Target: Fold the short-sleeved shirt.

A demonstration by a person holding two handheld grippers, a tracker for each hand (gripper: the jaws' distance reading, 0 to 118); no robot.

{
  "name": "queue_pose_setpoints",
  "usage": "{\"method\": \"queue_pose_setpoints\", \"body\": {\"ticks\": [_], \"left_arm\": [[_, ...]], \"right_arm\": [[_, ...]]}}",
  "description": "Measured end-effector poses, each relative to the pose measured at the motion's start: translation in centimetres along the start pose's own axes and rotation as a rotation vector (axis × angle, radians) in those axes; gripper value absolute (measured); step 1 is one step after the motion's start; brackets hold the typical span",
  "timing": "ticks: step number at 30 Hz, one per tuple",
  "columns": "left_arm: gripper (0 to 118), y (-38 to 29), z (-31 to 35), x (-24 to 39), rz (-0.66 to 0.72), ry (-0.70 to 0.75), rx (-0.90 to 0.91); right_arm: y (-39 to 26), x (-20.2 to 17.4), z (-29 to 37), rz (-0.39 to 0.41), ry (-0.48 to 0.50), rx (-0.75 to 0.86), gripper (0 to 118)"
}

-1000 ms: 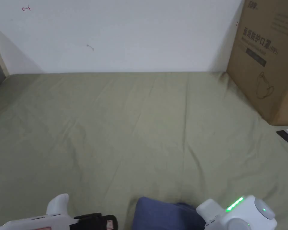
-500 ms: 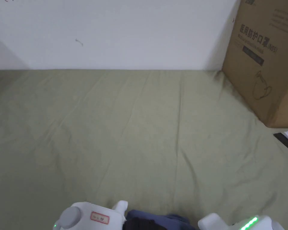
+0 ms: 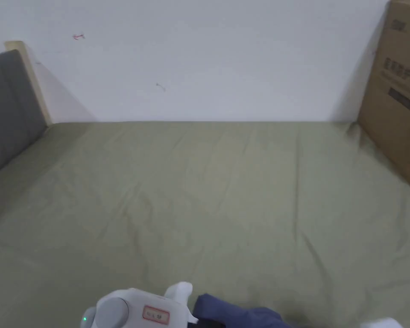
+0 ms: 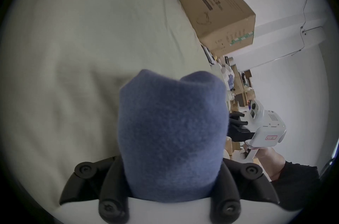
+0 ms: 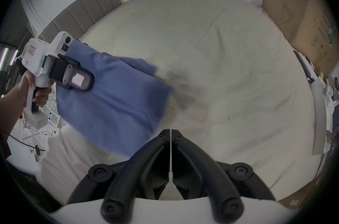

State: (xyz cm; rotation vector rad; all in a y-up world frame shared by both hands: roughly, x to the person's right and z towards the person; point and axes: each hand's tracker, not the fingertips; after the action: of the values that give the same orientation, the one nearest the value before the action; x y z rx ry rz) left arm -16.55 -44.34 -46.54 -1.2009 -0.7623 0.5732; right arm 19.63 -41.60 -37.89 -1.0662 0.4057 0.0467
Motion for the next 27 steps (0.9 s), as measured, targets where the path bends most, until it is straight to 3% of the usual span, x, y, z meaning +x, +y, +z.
{"method": "queue_pose_setpoints", "body": {"ticks": [4, 9, 13, 18, 21, 23, 25, 27], "left_arm": [[24, 1.2, 8.4, -4.1, 0.066, 0.090, 0.077], [24, 3.7, 18.6, -8.5, 0.030, 0.432, 0.079], [24, 5.4, 24.2, -12.9, 0.068, 0.620, 0.074], [24, 7.0, 26.9, -16.6, -0.003, 0.951, -0.041], [24, 7.5, 26.6, -18.0, -0.109, 1.224, -0.115], [24, 7.5, 26.2, -18.9, -0.115, 1.293, -0.122], [35, 7.5, 26.2, -19.3, -0.103, 1.286, -0.082], [65, 6.9, 26.5, -18.7, -0.112, 1.366, -0.017]], "right_arm": [[0.1, -1.8, 0.8, 0.000, 0.006, 0.006, 3], [0.4, -3.9, -0.1, 0.024, 0.018, -0.019, 3], [1.0, -5.3, -0.7, 0.073, 0.014, -0.008, 3], [2.7, -6.1, -0.5, 0.076, 0.023, -0.015, 3], [3.1, -6.4, -0.6, 0.092, 0.007, -0.007, 3], [3.2, -6.7, -0.6, 0.098, -0.002, -0.009, 3], [3.0, -6.8, -0.5, 0.097, 0.006, -0.015, 3], [2.7, -7.1, -0.4, 0.098, 0.014, -0.019, 3]]}}
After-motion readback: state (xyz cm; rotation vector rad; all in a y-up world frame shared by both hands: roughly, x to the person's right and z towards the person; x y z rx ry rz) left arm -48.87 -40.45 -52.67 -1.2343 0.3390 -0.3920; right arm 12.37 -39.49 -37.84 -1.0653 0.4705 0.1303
